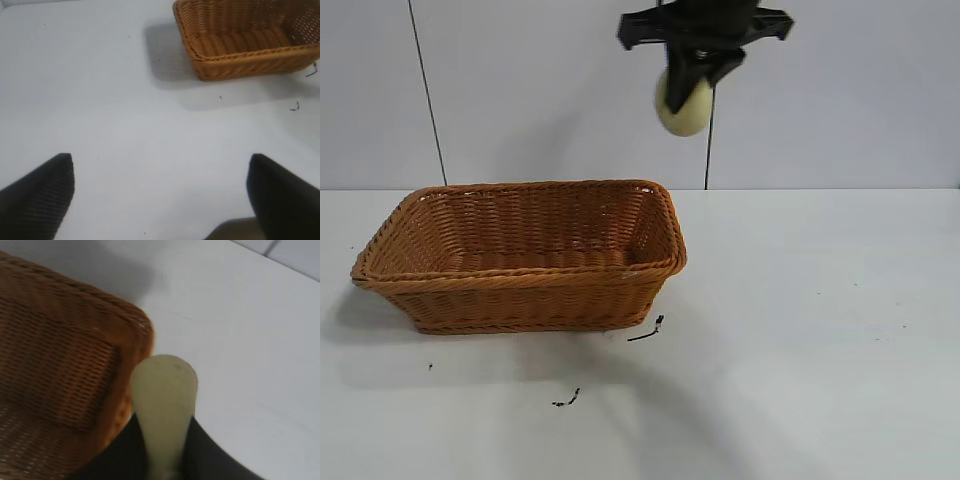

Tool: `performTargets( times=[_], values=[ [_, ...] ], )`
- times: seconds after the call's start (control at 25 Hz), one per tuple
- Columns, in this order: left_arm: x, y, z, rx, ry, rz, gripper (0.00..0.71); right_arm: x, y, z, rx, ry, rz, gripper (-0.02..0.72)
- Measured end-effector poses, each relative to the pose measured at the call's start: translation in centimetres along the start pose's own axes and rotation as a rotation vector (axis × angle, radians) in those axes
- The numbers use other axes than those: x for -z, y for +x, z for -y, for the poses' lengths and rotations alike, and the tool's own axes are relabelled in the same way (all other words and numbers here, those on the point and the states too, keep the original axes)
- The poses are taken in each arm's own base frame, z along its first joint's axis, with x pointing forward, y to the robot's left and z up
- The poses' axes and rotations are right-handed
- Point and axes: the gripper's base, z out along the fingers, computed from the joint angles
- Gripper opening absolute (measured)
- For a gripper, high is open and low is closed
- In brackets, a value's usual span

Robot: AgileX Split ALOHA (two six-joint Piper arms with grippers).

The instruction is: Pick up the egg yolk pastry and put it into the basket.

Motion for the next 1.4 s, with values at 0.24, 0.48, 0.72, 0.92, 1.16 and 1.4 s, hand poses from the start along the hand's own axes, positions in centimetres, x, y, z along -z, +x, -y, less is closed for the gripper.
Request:
performTargets(
  times=[0.24,0.48,0.72,0.92,1.16,1.4],
  values=[
    [0.0,0.0,0.0,0.000,0.000,0.000,0.696,-4.4,0.3,-7.2,0.117,-0.071,0.003,0.071],
    [0.0,0.0,0.0,0.000,0.000,0.000,0.696,-9.7,1.4,-9.1,0.144,-0.084,0.004,0.071],
    [0.0,0.0,0.0,0.000,0.000,0.000,0.696,-12.1,1.8,-9.2,0.143,-0.085,0.018,0.073],
    [0.0,0.0,0.0,0.000,0.000,0.000,0.696,-12.1,1.8,-9.3,0.142,-0.088,0.016,0.260],
    [0.0,0.0,0.0,0.000,0.000,0.000,0.696,-10.8,1.0,-9.3,0.145,-0.081,0.013,0.675],
    [0.0,0.0,0.0,0.000,0.000,0.000,0.696,-7.5,-1.4,-8.1,0.112,-0.067,0.062,0.693]
  ],
)
